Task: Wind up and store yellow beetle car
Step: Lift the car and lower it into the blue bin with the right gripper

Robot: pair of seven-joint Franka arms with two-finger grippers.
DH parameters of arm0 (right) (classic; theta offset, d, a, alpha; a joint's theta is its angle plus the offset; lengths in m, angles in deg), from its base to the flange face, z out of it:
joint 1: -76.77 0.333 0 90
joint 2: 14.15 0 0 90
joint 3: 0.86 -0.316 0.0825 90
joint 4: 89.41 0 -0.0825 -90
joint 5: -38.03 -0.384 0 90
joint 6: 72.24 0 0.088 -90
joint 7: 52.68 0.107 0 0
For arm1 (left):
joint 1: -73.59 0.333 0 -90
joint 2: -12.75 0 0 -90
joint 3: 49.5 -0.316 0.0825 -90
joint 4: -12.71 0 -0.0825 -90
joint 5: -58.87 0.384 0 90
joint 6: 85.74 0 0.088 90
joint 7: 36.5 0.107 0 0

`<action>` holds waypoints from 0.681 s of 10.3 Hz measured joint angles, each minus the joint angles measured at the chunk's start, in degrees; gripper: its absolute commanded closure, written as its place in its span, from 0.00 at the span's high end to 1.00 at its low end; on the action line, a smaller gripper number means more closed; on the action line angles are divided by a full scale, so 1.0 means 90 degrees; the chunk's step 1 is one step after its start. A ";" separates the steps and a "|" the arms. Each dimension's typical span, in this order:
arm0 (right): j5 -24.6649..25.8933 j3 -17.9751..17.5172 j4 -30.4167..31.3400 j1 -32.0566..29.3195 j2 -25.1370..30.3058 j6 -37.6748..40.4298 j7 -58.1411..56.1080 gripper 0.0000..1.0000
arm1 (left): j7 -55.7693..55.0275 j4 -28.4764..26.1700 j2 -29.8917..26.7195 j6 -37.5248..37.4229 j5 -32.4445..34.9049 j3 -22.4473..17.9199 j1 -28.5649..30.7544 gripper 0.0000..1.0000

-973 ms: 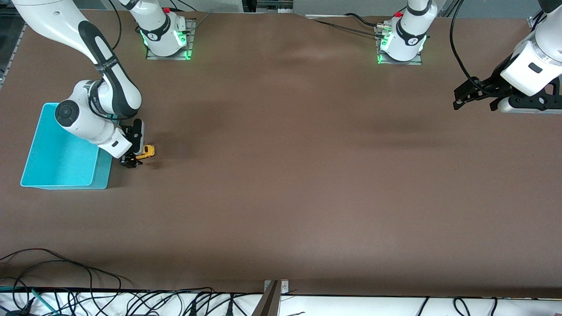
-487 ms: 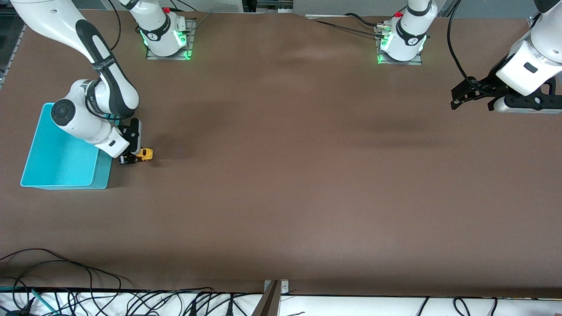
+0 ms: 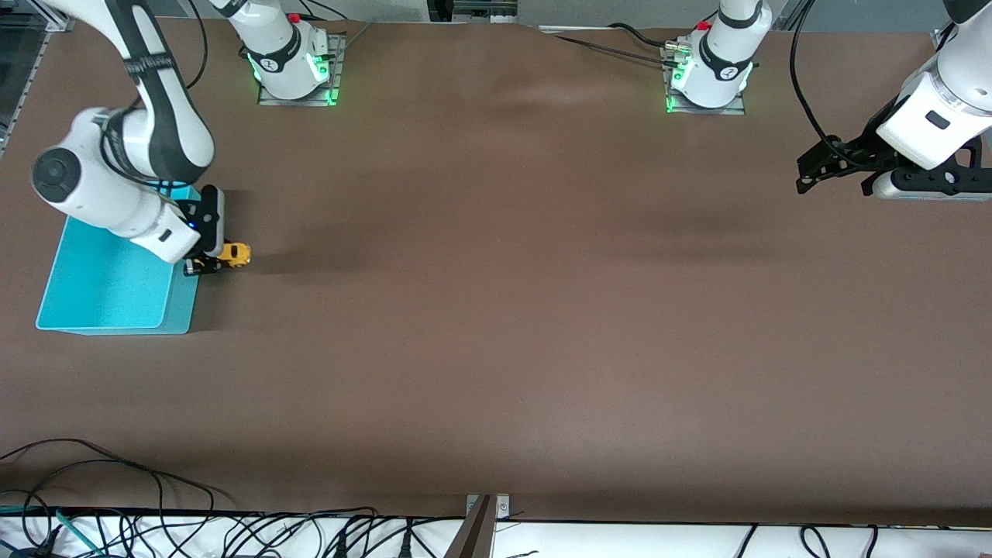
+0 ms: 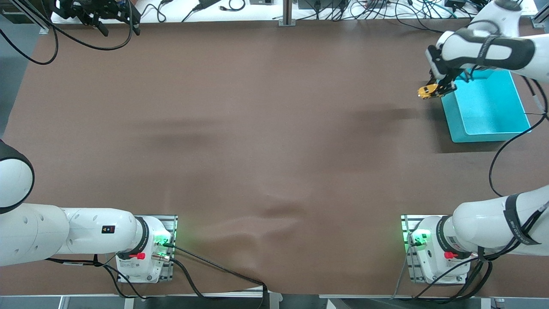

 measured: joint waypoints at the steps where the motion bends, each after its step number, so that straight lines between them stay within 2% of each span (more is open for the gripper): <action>1: -0.0004 0.0007 -0.0028 -0.0001 0.0328 0.0406 0.0000 0.00 | 0.0000 0.0000 0.0001 -0.0001 0.0000 0.0001 0.0000 1.00; 2: -0.0001 0.0069 -0.0103 -0.0007 0.0522 0.0823 -0.0012 0.00 | -0.0003 0.0000 0.0001 -0.0001 0.0000 0.0004 0.0000 1.00; 4: 0.0060 0.0492 -0.0444 -0.0129 0.0542 0.1351 -0.0637 0.00 | -0.0006 0.0000 0.0001 -0.0002 0.0000 0.0005 0.0006 1.00; 7: 0.0403 0.0835 -0.1002 -0.0833 -0.0078 0.1401 -0.1647 0.00 | -0.0006 0.0000 0.0001 -0.0003 0.0000 0.0005 0.0106 1.00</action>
